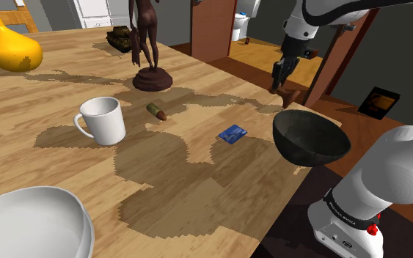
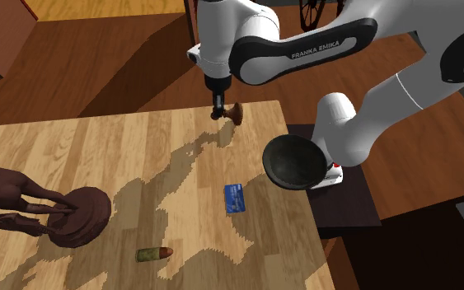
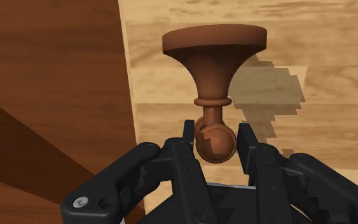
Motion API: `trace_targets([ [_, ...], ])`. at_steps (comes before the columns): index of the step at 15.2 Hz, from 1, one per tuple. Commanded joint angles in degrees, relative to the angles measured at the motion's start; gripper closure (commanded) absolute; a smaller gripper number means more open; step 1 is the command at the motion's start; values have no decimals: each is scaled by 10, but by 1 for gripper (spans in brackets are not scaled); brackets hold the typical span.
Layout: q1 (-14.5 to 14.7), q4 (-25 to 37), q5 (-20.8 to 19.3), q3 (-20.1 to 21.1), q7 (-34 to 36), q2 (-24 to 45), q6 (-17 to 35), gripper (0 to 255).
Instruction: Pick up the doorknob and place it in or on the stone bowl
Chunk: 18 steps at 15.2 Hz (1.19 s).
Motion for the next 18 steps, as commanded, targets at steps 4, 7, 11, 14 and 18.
trace_targets([
  [4,0,35,1,2,0,-6,-40,255],
  [7,1,57,2,4,0,-6,-63,255],
  [11,2,89,4,6,0,-4,-94,255],
  [14,3,114,5,7,0,-2,-116,255],
  [18,4,149,7,8,0,3,-146,255],
])
